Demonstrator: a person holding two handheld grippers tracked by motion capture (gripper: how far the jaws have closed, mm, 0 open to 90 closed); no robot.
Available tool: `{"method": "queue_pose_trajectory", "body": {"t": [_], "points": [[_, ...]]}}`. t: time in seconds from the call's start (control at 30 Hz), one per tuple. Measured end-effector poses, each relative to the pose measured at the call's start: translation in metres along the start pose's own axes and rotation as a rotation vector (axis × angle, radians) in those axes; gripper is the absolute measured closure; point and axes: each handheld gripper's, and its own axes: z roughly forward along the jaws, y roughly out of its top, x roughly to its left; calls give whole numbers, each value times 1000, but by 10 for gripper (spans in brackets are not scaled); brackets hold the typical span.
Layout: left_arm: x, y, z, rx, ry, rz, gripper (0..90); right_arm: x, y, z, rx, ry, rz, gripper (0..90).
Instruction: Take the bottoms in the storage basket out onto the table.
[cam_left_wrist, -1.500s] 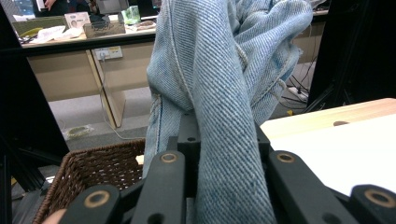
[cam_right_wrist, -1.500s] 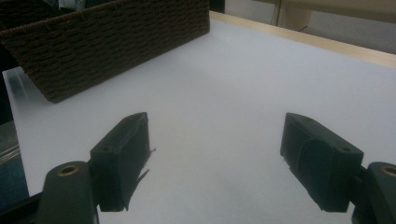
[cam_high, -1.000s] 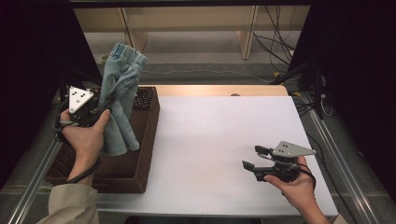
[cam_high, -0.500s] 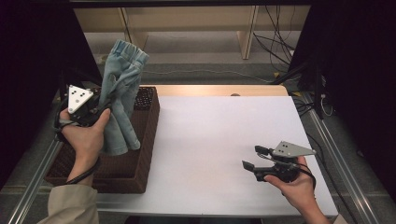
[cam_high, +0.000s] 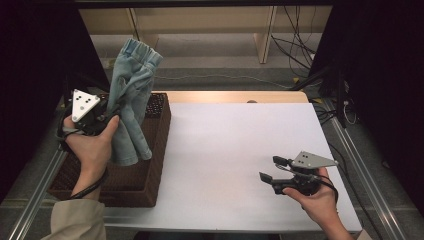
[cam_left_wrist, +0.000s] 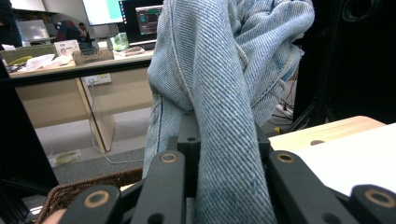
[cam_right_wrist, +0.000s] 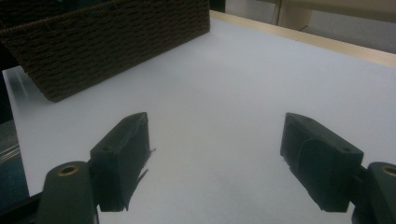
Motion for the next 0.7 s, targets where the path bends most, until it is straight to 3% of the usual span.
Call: {"method": "queue_pose_trajectory", "body": {"t": [0.7], "points": [[-8, 7, -4, -37, -35, -1, 751, 0, 0, 0, 3, -1, -3, 252]]}}
